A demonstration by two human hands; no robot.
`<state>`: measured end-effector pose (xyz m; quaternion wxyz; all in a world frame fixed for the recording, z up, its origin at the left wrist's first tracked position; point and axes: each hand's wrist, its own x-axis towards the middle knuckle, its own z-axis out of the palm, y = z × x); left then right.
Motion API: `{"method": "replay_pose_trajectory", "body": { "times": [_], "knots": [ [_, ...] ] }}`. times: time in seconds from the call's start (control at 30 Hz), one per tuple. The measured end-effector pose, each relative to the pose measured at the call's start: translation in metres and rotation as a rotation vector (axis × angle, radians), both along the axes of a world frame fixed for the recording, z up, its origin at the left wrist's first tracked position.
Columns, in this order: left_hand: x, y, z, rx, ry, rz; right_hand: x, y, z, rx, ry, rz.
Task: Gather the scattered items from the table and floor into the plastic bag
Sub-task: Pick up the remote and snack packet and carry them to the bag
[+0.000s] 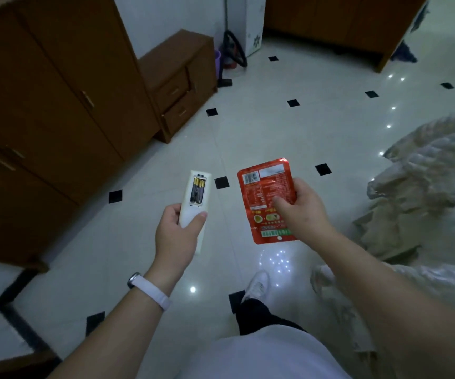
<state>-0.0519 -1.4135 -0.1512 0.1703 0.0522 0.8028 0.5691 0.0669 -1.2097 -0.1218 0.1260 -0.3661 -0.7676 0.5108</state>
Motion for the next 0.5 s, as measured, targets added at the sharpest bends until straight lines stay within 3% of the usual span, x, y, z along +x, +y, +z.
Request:
{"method": "replay_pose_trajectory", "body": {
  "times": [0.23,0.5],
  "knots": [
    [-0.079,0.142,0.023,-0.049,0.028,-0.121,-0.046,0.124,0.009,-0.038,0.039,-0.131],
    [-0.111,0.293,0.044,0.093,-0.002,-0.313,-0.060,0.236,0.026,-0.040,0.059,-0.324]
  ]
}}
